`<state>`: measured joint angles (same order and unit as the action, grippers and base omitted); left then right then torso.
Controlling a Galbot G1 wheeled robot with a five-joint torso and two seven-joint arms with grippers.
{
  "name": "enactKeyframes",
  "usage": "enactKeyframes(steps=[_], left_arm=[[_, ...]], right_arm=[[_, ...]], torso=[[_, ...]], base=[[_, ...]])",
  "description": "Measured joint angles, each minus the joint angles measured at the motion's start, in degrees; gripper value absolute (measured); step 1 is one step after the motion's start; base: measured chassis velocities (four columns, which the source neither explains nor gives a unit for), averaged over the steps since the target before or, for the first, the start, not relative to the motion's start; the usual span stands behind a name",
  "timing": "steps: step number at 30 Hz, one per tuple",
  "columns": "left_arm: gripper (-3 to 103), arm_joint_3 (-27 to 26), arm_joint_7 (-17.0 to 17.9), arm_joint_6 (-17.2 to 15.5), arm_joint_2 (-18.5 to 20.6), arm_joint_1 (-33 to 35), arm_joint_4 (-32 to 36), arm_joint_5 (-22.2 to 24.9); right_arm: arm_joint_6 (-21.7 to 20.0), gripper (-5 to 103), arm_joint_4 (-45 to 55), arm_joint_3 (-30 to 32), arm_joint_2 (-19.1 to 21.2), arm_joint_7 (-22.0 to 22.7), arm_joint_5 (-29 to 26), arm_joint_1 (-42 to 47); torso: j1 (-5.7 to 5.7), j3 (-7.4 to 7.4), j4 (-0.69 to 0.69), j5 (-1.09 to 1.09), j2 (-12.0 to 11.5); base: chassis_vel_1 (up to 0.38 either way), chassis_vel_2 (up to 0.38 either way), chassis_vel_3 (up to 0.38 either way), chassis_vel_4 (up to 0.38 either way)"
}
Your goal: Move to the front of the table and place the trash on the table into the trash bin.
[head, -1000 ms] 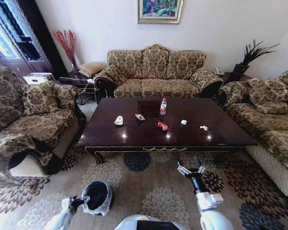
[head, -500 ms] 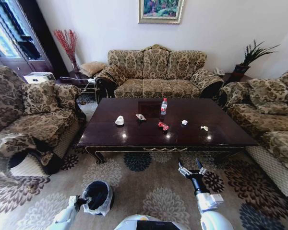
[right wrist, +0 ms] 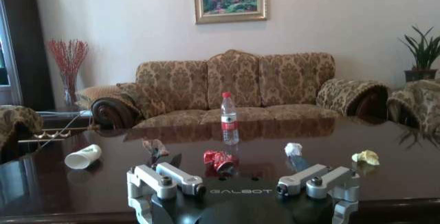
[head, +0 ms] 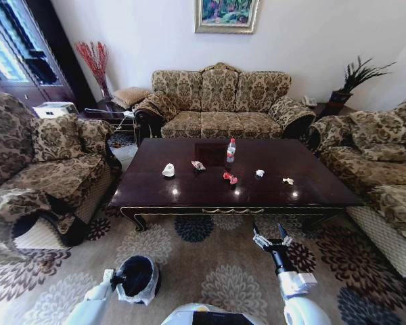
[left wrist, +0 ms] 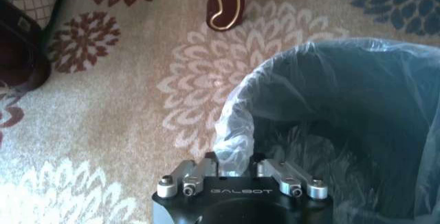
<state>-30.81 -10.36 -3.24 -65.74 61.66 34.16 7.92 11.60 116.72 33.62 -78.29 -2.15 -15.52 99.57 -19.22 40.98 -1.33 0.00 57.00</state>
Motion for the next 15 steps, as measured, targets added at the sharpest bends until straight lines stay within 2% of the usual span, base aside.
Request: enactKeyframes(steps=[1, 2, 4, 6, 8, 10, 11, 15], left_arm=[[22, 0.0, -0.4, -0.1, 0.1, -0.1, -0.2, -0.2], [22, 0.0, -0.4, -0.1, 0.1, -0.1, -0.2, -0.2], [11, -0.1, -1.5, -0.2, 0.2, -0.2, -0.5, -0.5], [11, -0.2, -1.8, -0.3, 0.2, -0.3, -0.5, -0.6], [3, -0.2, -2.6, -0.3, 0.1, -0.6, -0.8, -0.8], [3, -0.3, -2.6, -0.3, 0.1, -0.7, -1.1, -0.8], [3, -0.5, -2.7, -0.3, 0.0, -0.8, -1.3, -0.8], [3, -1.4, -2.4, -1.4, -0.2, -0.4, -0.4, -0.6]], right_arm=[[0.0, 100, 0.0, 0.0, -0.1, 0.0, 0.0, 0.1], [0.0, 100, 0.0, 0.0, -0.1, 0.0, 0.0, 0.1], [0.0, 100, 0.0, 0.0, -0.2, 0.0, -0.1, 0.3], [0.1, 100, 0.0, 0.1, -0.2, 0.0, -0.1, 0.4], [0.2, 100, 0.0, 0.2, -0.2, 0.0, -0.2, 0.6], [0.2, 100, 0.0, 0.2, -0.2, 0.0, -0.2, 0.6], [0.3, 100, 0.0, 0.3, -0.3, 0.0, -0.3, 0.7], [0.5, 100, 0.0, 0.4, -0.5, 0.0, -0.3, 0.9]], torso=[[0.0, 0.0, 0.0, 0.0, 0.0], [0.0, 0.0, 0.0, 0.0, 0.0], [0.0, 0.0, -0.02, 0.04, 0.0], [0.0, 0.0, -0.02, 0.02, 0.0], [0.0, -0.01, 0.03, -0.05, 0.0], [0.0, -0.01, 0.05, -0.01, 0.0], [0.0, -0.01, 0.0, 0.01, 0.0], [0.0, 0.0, 0.01, -0.03, 0.0]], base=[[0.0, 0.0, 0.0, 0.0], [0.0, 0.0, 0.0, 0.0], [0.0, 0.0, 0.0, 0.0], [0.0, 0.0, 0.0, 0.0], [0.0, 0.0, 0.0, 0.0], [0.0, 0.0, 0.0, 0.0], [0.0, 0.0, 0.0, 0.0], [0.0, 0.0, 0.0, 0.0]])
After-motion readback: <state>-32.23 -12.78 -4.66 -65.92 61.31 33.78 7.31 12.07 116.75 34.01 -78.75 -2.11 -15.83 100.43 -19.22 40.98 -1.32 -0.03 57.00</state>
